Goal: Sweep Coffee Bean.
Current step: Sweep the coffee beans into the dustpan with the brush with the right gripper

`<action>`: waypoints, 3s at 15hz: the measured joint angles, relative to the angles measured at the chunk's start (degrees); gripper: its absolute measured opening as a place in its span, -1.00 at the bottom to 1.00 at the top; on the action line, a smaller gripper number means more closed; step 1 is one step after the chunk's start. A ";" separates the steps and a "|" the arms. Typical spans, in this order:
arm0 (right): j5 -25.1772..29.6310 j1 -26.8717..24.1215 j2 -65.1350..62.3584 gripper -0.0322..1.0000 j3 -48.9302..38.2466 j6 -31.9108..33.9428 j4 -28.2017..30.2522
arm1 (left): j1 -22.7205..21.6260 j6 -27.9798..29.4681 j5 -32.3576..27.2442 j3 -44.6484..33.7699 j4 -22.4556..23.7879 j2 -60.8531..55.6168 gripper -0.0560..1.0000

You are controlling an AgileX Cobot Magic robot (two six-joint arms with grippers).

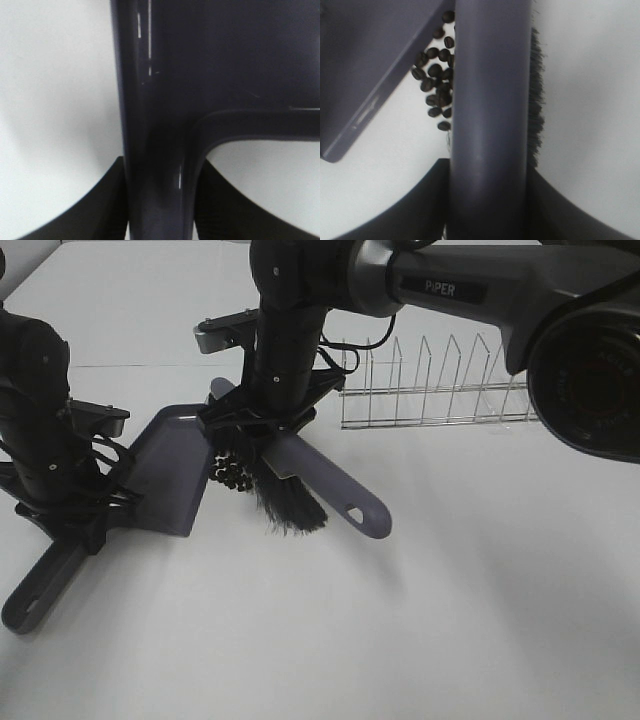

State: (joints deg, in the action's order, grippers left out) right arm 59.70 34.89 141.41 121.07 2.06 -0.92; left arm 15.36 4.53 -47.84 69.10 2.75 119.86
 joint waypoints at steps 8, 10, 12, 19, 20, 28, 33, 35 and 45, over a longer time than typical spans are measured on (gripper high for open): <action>-10.83 -0.06 3.27 -0.25 0.92 -6.47 -19.37 | 0.00 0.00 0.00 0.00 -0.11 0.00 -0.26; -11.00 -0.06 3.50 -0.25 3.04 -9.40 -20.05 | 0.00 0.00 0.00 0.00 -0.11 0.00 -0.26; -10.83 -0.06 3.90 -0.25 5.84 -11.17 -20.34 | 0.00 0.00 0.00 0.00 -0.11 0.00 -0.26; -4.24 -0.06 1.20 -0.25 11.29 -11.06 -8.82 | 0.00 0.00 0.00 0.00 -0.11 0.00 -0.26; -2.81 -0.06 0.34 -0.25 11.40 -10.08 -5.84 | 0.00 0.00 0.00 0.00 -0.11 0.00 -0.26; 10.49 -0.06 -0.86 -0.25 11.40 -5.44 10.37 | 0.00 0.00 -0.06 0.00 -0.11 0.00 -0.26; 10.37 -0.06 3.04 -0.25 11.40 -0.80 12.78 | 0.00 0.00 -0.06 0.00 -0.11 0.00 -0.26; 9.91 -0.06 4.76 -0.25 11.46 -0.63 7.62 | 0.00 0.00 -0.11 0.00 -0.23 0.00 -0.26; 0.40 -0.11 9.22 -0.25 11.97 -3.04 -17.02 | 0.00 0.23 -0.29 0.00 -0.74 0.06 -0.26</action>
State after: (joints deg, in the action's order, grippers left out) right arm 60.10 34.78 150.63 133.04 -0.97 -17.93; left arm 15.36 4.76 -48.13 69.10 2.01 119.92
